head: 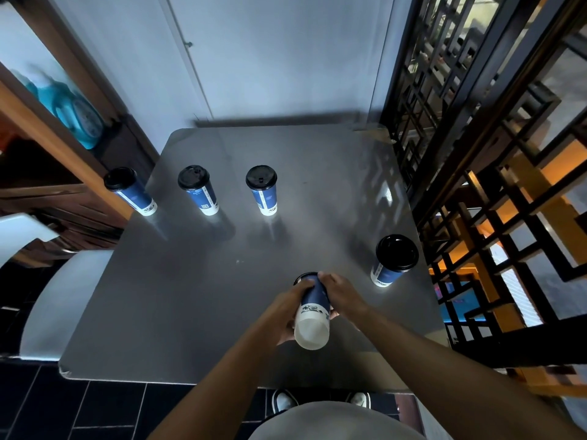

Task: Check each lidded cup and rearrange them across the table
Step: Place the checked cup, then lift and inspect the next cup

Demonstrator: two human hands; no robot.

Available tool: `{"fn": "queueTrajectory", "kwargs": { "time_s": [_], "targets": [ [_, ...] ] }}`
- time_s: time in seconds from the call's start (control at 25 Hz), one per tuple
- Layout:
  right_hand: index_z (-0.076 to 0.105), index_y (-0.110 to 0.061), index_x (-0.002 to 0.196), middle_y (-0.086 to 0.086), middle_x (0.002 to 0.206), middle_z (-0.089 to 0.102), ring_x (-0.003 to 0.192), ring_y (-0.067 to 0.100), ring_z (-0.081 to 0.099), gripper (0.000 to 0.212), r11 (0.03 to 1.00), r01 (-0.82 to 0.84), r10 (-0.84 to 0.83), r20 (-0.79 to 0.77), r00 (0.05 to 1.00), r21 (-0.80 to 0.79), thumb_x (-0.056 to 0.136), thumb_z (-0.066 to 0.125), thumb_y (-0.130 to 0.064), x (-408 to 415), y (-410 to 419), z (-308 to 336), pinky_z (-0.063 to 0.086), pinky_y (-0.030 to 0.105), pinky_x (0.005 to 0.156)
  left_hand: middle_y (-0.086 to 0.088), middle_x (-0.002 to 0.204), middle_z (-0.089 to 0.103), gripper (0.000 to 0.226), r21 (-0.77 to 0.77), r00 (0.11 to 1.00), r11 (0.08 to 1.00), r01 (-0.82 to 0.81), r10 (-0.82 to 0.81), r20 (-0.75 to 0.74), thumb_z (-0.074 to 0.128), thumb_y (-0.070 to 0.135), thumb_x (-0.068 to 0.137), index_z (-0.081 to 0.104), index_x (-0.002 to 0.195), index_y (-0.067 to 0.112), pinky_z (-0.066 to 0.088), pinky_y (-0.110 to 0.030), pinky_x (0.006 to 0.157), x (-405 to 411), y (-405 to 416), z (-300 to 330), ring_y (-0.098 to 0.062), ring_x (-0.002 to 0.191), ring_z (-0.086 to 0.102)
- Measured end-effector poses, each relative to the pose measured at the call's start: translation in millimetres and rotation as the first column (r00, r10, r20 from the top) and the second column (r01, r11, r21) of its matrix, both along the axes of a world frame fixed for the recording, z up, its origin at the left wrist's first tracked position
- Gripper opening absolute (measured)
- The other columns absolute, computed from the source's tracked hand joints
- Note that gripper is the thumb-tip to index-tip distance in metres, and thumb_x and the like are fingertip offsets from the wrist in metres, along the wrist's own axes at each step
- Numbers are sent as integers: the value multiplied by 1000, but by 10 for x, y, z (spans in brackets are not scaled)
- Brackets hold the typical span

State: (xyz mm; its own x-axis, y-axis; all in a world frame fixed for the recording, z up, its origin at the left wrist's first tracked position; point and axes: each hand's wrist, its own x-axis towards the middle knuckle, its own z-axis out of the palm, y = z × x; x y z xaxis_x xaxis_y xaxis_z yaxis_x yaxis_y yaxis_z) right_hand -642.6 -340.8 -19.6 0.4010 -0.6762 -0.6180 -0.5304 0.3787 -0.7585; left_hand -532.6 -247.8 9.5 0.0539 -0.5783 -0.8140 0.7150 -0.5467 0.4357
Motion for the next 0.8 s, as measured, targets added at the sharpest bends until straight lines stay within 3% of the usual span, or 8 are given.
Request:
{"fn": "queueTrajectory", "kwargs": {
  "time_s": [0.12,0.2,0.32,0.44,0.52,0.6,0.68,0.8],
  "targets": [
    [61,-11,112,19,105,66,83,34,70,40,995,61,-63,28,998,74,100,45,-45,-23,-29,54,63,49,66,-24,120,71,58,41,998,998,-52,54,-41,70,40,91,54,134,5,65,-45,68,14,10,42,-39,93,73],
    [60,-11,115,17,99,67,75,30,69,38,991,69,-73,29,997,112,101,43,-43,-48,-36,62,61,44,67,-22,117,69,60,73,995,995,-68,73,-70,66,44,91,55,134,4,63,-41,64,25,30,33,-34,87,69],
    [60,-9,115,21,106,67,80,34,70,38,989,81,-86,32,996,122,102,43,-41,-54,-49,45,62,46,70,-23,123,70,66,72,993,995,-69,76,-94,64,47,92,54,140,2,64,-41,61,14,15,-5,-35,86,70],
    [59,-8,117,21,108,66,82,33,70,41,993,62,-65,32,997,102,102,41,-42,-33,-77,47,61,42,66,-22,96,76,68,69,996,997,-36,42,-80,59,52,93,54,138,0,63,-39,52,18,0,53,-34,63,74],
    [60,-8,116,21,105,66,76,30,69,42,996,33,-35,27,999,81,102,41,-42,-32,-81,57,61,40,64,-20,91,76,67,38,998,999,-10,12,-64,56,55,95,56,135,1,62,-39,51,17,-2,103,-32,60,75],
    [61,-7,113,23,106,66,79,33,70,42,998,3,-5,27,1000,64,102,42,-43,-30,-76,51,63,45,67,-19,96,79,58,25,999,999,33,-33,3,64,48,95,57,129,2,65,-40,61,2,12,86,-33,75,78],
    [61,-7,111,24,109,66,86,37,71,42,998,-8,6,35,999,63,101,42,-43,-25,-69,28,63,52,68,-25,110,77,73,39,995,997,70,-72,74,86,40,79,53,132,2,63,-49,86,22,4,38,-40,97,77],
    [60,-6,115,24,115,65,85,33,69,41,995,43,-47,46,998,93,102,43,-41,-16,-66,31,60,39,56,-26,115,75,99,119,985,992,39,-58,160,98,43,52,55,132,3,55,-59,100,52,-41,-63,-45,109,73]
  ]
}}
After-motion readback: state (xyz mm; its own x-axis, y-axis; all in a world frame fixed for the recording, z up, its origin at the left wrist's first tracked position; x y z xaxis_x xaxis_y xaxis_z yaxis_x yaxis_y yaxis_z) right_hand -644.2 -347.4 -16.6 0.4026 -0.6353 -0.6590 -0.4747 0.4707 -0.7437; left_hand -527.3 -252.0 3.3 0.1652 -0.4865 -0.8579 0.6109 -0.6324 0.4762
